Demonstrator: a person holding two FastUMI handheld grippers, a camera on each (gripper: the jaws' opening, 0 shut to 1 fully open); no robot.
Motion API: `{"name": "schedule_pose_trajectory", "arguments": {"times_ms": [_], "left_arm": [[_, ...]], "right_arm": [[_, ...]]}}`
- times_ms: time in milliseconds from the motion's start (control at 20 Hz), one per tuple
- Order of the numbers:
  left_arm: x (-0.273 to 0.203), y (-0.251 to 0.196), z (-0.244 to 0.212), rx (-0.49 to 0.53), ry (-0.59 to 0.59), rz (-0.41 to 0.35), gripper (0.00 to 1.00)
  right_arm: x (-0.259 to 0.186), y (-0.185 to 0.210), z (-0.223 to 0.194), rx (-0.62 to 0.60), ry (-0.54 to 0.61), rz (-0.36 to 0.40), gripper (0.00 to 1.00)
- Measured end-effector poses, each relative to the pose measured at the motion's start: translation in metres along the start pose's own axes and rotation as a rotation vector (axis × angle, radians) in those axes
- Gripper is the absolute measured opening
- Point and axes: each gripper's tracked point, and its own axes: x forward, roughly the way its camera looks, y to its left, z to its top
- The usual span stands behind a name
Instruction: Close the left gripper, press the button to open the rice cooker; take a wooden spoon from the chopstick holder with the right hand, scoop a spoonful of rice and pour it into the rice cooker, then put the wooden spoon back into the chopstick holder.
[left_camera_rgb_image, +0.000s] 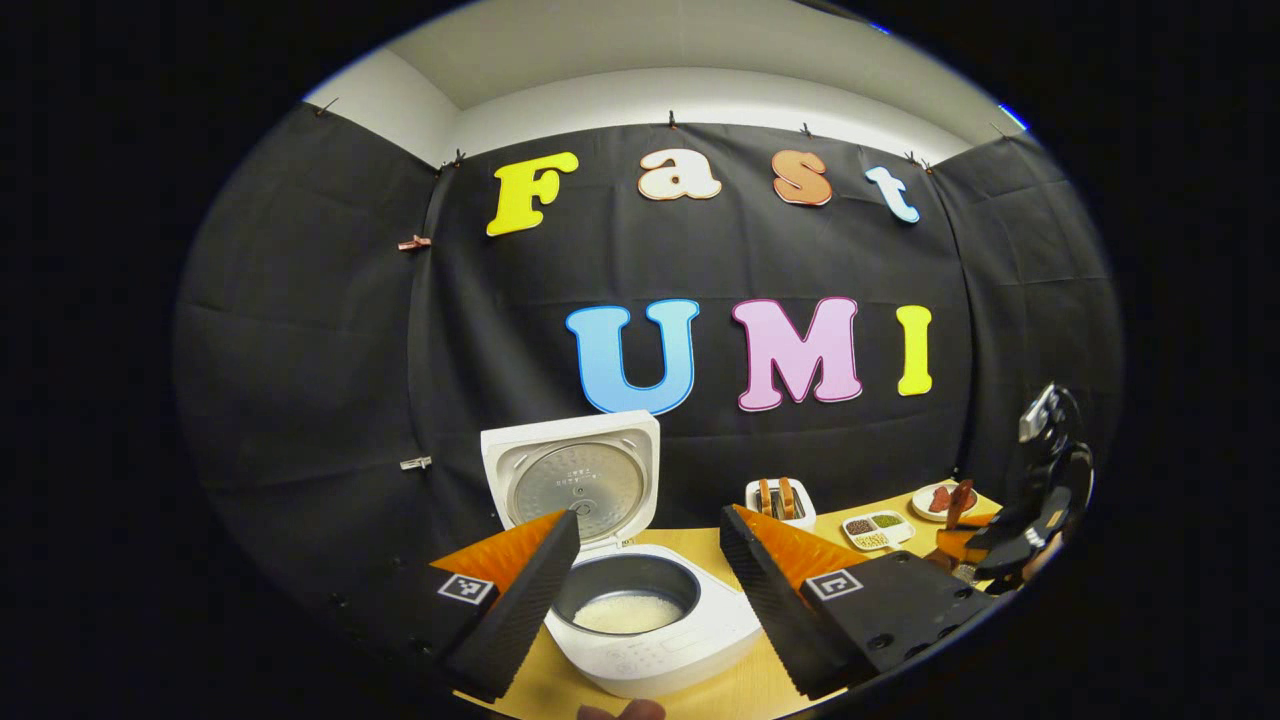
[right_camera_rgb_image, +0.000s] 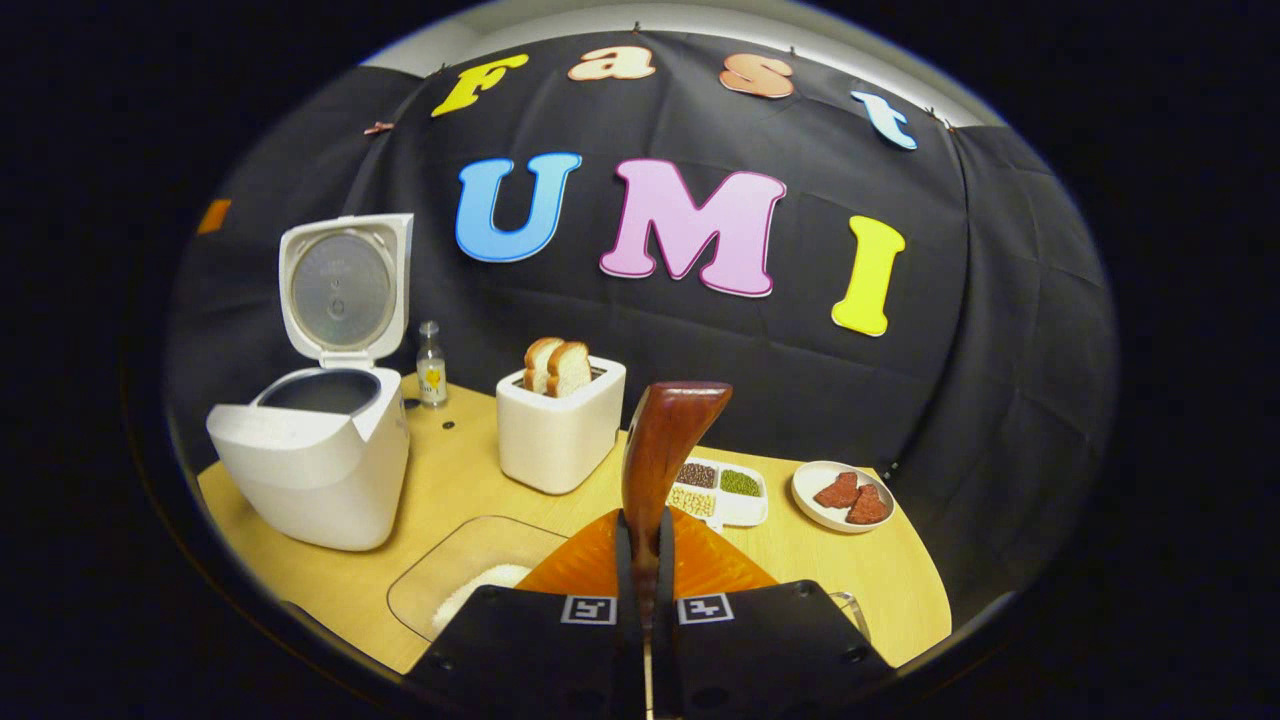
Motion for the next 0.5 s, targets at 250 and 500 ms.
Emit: {"name": "schedule_pose_trajectory", "arguments": {"times_ms": [250, 500], "left_arm": [[0.004, 0.016, -0.008, 0.008, 0.014, -0.017, 0.97], [0.004, 0.034, -0.017, -0.005, 0.031, -0.007, 0.97]], "right_arm": [[0.022, 0.009, -0.035, -0.07, 0.042, -0.059, 0.07], [0.033, 0.032, -0.047, 0.091, 0.089, -0.031, 0.07]]}}
